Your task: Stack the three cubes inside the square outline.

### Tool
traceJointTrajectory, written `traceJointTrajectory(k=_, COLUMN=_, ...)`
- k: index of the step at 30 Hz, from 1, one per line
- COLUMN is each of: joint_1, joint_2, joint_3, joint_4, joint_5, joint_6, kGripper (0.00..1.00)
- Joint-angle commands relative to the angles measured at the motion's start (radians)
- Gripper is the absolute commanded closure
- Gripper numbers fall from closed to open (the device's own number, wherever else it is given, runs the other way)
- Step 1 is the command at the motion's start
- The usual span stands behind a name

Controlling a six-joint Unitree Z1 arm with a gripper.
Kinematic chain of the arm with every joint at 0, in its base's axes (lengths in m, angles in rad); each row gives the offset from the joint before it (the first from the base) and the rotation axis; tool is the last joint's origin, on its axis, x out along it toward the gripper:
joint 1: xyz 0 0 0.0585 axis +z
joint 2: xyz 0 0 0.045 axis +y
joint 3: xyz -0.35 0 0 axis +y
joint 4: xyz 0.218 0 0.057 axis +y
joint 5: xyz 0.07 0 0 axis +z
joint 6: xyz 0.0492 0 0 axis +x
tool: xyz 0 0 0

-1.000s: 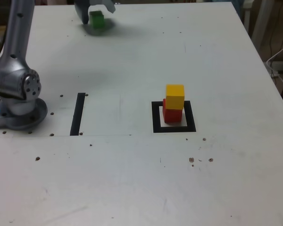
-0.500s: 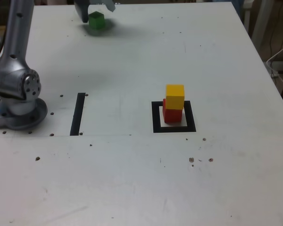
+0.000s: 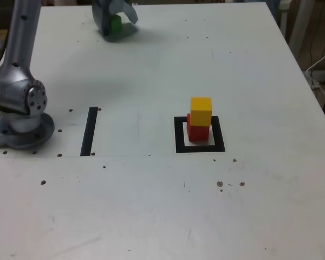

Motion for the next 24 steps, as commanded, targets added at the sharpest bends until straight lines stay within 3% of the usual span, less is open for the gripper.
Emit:
traceJointTrajectory(k=1, joint_1=0.001, joint_2=0.0, joint_3=0.0, joint_4=-0.005, joint_5=-0.002, joint_6=0.001, kGripper=0.17)
traceJointTrajectory(k=10, joint_1=0.006, joint_2=-0.007, joint_3=-0.004, joint_4=-0.01, joint_5=-0.002, joint_6=0.0, kGripper=0.21)
traceJointTrajectory(k=24, joint_1=0.01, joint_2=-0.017, joint_3=0.003, joint_4=-0.031, joint_5=0.007, joint_6=-0.005, kGripper=0.43)
